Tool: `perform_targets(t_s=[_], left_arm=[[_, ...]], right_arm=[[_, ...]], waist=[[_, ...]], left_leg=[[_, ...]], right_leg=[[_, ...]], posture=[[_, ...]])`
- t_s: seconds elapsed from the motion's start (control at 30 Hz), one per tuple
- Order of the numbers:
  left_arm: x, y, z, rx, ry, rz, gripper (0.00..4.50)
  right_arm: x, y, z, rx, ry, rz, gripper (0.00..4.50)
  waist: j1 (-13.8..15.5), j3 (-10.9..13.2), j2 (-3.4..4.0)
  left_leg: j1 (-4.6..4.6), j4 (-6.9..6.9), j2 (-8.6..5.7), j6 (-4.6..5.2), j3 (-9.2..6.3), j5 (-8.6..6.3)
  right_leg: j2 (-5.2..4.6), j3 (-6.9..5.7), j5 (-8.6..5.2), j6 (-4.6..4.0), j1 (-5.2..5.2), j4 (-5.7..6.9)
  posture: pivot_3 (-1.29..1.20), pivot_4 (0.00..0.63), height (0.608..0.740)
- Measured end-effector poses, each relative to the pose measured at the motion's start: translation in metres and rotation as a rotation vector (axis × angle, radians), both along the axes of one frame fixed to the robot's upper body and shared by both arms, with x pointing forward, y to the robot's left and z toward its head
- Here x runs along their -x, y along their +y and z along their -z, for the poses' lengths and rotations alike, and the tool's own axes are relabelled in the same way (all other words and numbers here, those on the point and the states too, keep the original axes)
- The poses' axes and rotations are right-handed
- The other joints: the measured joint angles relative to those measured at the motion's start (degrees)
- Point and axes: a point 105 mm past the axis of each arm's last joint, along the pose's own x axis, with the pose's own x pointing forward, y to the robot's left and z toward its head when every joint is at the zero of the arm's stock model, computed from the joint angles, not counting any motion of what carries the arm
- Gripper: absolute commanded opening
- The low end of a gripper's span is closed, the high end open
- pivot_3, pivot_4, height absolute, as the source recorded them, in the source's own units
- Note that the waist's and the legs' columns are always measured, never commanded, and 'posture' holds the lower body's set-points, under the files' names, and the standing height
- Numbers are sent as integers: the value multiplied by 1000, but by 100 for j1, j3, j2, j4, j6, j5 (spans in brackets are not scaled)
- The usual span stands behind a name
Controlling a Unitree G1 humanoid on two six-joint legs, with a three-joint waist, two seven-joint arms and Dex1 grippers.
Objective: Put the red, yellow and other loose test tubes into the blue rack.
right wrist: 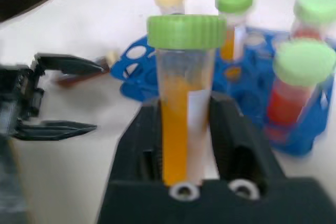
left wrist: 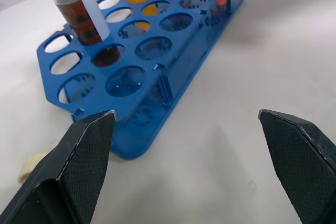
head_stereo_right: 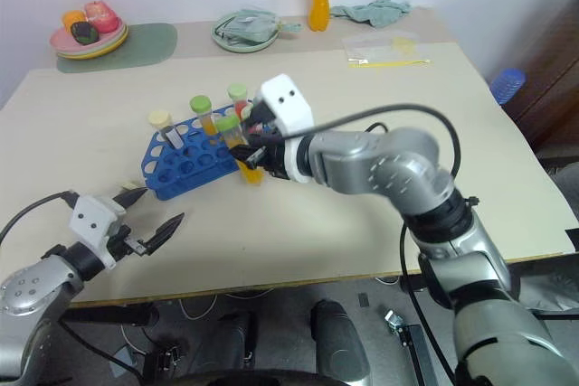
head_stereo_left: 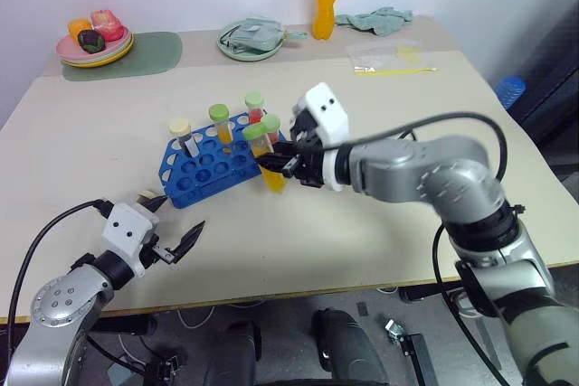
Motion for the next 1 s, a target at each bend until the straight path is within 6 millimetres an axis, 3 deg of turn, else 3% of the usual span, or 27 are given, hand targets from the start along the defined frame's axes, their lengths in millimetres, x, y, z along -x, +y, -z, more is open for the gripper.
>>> perform_targets(t_s=[0.1, 0.27, 0.53, 0.8, 1.0], left_arm=[[-2, -1, -3, 19, -13, -3, 4500], [3, -1, 3, 51, 6, -26, 4500], [11, -1, 4, 74, 10, -40, 4500], [13, -2, 2, 80, 4, -34, 4500], [10, -3, -1, 77, -9, -25, 4500]], right_arm=[[-17, 22, 12, -89, -104, -4, 766], [-35, 48, 6, -232, -253, 23, 766], [-55, 45, 9, -290, -312, 102, 766], [-54, 39, 27, -276, -286, 97, 766], [-55, 35, 29, -286, -271, 101, 766]], waist=[[-15, 1, 0], [33, 0, -2], [137, 0, -2], [136, 0, -2], [135, -1, -3]], left_leg=[[3, -1, 4, -1, 5, 1], [-1, -3, -3, -4, 4, 0], [1, -1, -10, -8, 2, 2], [1, 0, -10, -8, 2, 2], [3, 0, -10, -8, 2, 2]], right_leg=[[3, 7, 2, -1, -4, 8], [-14, 7, 4, -1, -5, 8], [-17, 7, 7, 3, -3, 7], [-16, 7, 7, 3, -2, 9], [-15, 7, 7, 3, -2, 12]], posture=[[0, 150, 740], [0, 150, 740], [0, 150, 740], [0, 150, 740], [0, 150, 740]])
